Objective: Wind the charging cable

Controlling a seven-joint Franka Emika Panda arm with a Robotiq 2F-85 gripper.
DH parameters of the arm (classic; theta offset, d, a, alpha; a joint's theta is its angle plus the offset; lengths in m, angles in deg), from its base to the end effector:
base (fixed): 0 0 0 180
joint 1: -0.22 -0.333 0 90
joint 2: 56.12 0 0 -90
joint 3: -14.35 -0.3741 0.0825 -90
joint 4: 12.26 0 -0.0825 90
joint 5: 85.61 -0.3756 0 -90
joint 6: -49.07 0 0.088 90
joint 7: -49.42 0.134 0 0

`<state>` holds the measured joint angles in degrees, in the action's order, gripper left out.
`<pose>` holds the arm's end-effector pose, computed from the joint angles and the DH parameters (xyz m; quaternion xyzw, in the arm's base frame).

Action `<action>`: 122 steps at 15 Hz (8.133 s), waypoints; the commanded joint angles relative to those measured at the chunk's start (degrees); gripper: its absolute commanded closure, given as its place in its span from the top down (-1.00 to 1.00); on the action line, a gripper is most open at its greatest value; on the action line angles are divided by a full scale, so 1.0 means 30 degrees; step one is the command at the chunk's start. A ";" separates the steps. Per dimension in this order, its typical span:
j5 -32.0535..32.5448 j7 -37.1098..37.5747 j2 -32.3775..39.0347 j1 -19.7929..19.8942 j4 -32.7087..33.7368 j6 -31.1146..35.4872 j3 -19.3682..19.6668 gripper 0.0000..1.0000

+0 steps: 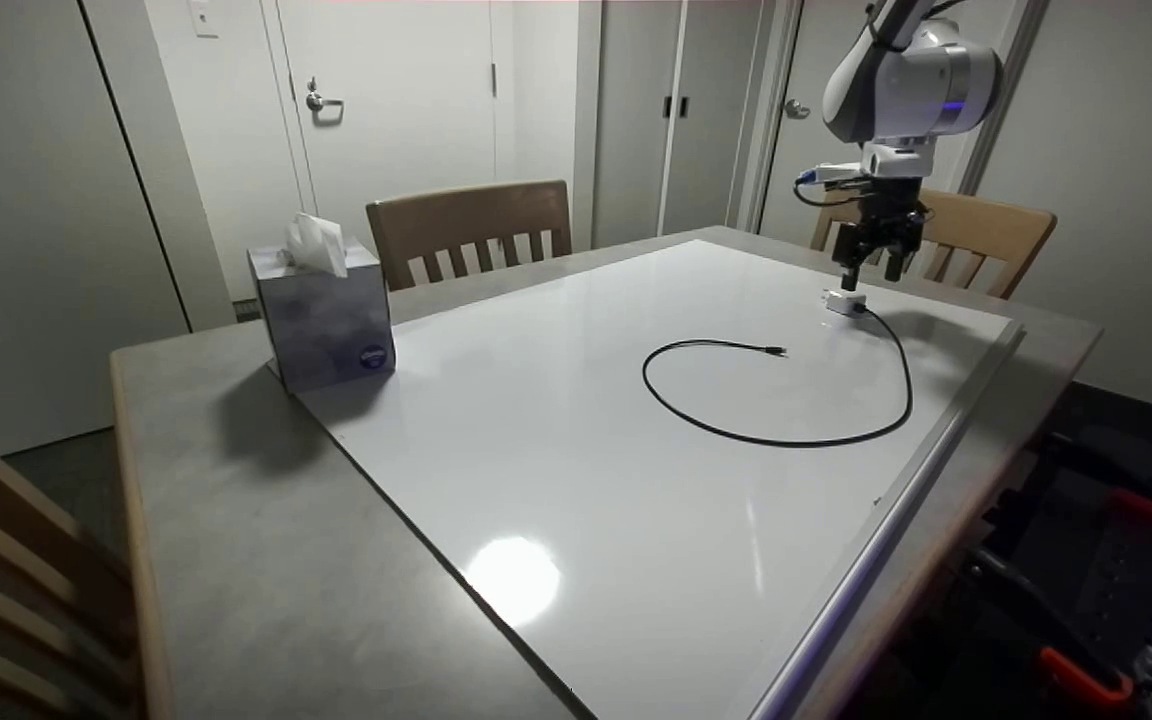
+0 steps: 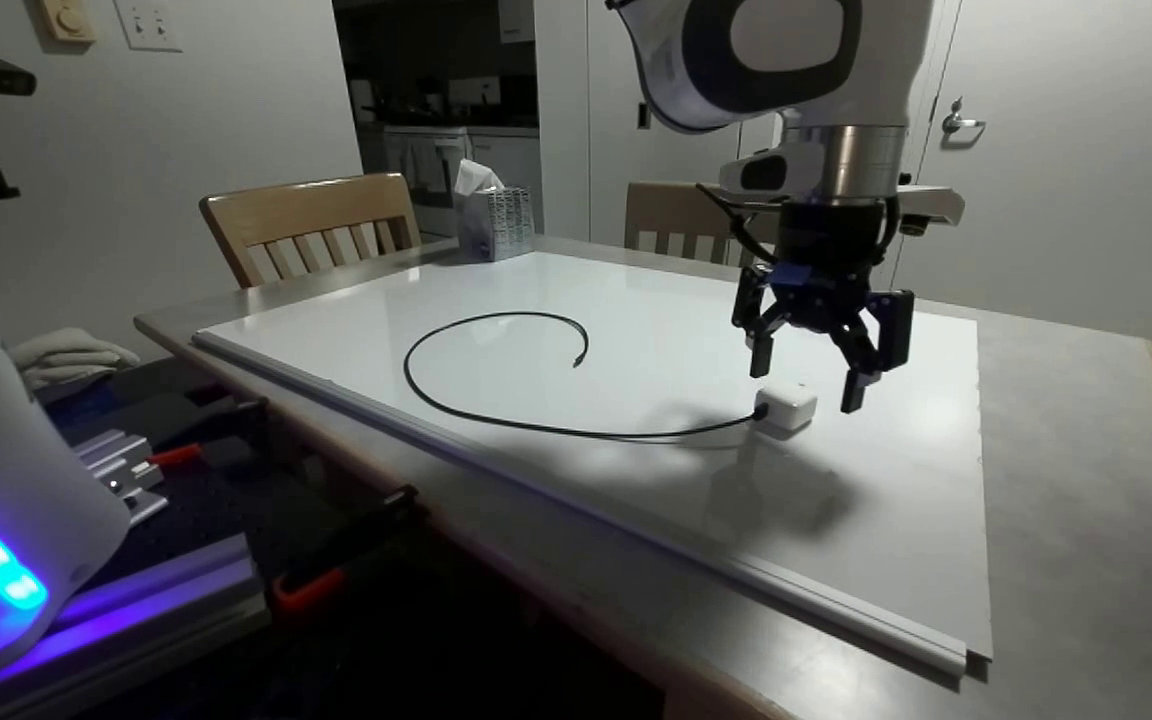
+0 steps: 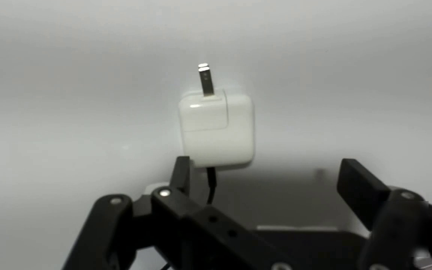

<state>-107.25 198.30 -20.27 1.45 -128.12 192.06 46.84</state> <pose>0.5230 -0.3283 0.2043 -0.1355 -0.9894 0.0381 0.0348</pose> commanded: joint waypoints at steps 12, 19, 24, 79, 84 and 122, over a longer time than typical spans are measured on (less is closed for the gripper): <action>-0.0608 0.0031 -0.1088 -0.1744 -0.0457 -0.0739 0.0768 1.00; -0.0760 0.0025 -0.1209 -0.1364 -0.0745 -0.0848 0.0558 1.00; 0.0682 0.0042 -0.1580 0.0771 -0.1159 0.0159 -0.1488 1.00; 0.3268 -0.0997 -0.0720 0.2521 -0.0474 0.4347 -0.4022 0.01; 0.3360 -0.1478 -0.0681 0.2630 -0.0302 0.4918 -0.4167 -0.49; 0.3966 -1.7937 0.1127 0.0455 0.7606 -0.1281 -0.9259 -0.49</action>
<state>-96.18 149.75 -18.98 3.67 -109.55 191.84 20.41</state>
